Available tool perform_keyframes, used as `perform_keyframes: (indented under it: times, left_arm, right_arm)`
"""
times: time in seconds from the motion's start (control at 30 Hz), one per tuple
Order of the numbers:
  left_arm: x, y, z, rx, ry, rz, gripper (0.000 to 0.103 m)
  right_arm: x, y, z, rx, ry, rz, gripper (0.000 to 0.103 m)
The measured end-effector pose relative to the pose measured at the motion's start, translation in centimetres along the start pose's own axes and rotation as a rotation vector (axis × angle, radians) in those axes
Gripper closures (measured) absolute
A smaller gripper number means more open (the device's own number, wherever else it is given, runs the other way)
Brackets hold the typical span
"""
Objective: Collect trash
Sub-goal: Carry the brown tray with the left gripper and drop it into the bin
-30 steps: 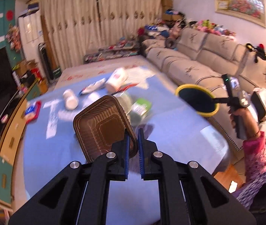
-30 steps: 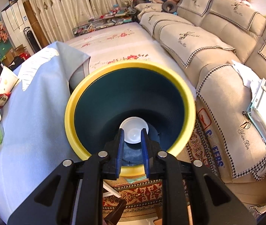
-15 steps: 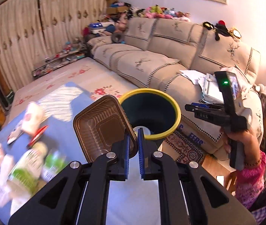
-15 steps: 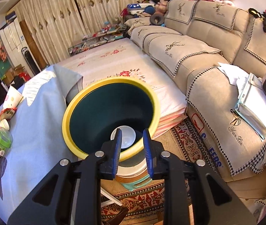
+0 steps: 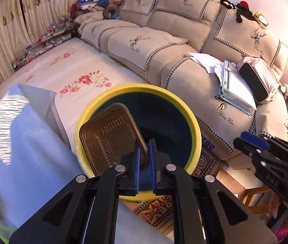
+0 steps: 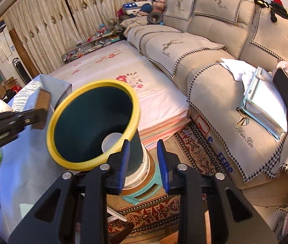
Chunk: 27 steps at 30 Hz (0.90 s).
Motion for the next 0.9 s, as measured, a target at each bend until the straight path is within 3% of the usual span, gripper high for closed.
perform_keyframes:
  times: [0.33, 0.4, 0.47, 0.5, 0.6, 0.67, 0.9]
  left_arm:
    - [1.7, 0.2, 7.2, 0.009, -0.086, -0.029, 0.094]
    - [1.5, 0.2, 7.5, 0.015, -0.094, -0.037, 0.082]
    - [1.4, 0.1, 7.6, 0.020, -0.094, -0.044, 0.053]
    - [1.3, 0.0, 7.3, 0.027, -0.086, -0.049, 0.049]
    - [0.9, -0.5, 5.5, 0.037, -0.062, -0.069, 0.043]
    - [0.7, -0.6, 3.3, 0.053, -0.023, -0.078, 0.033]
    - [-2.2, -1.9, -8.7, 0.130, 0.198, -0.099, 0.012]
  right_arm:
    - [-0.8, 1.8, 1.2, -0.015, -0.034, 0.032, 0.071]
    - [-0.9, 2.0, 1.2, -0.015, -0.035, 0.037, 0.067]
    - [-0.9, 2.1, 1.3, -0.016, -0.039, 0.038, 0.067]
    - [-1.0, 2.1, 1.3, -0.015, -0.040, 0.037, 0.067]
    - [-1.1, 1.9, 1.3, -0.010, -0.042, 0.038, 0.067]
    - [-1.3, 1.8, 1.2, -0.002, -0.044, 0.037, 0.066]
    - [-1.2, -0.8, 0.6, 0.028, -0.040, -0.011, 0.063]
Point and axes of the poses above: each gripper's, at about its wrist camera, not at the fingertips, and z roughly the way its jaws point, y to its right, x to its top, the point moved 2 cm from there along z, roughly the way its jaws point
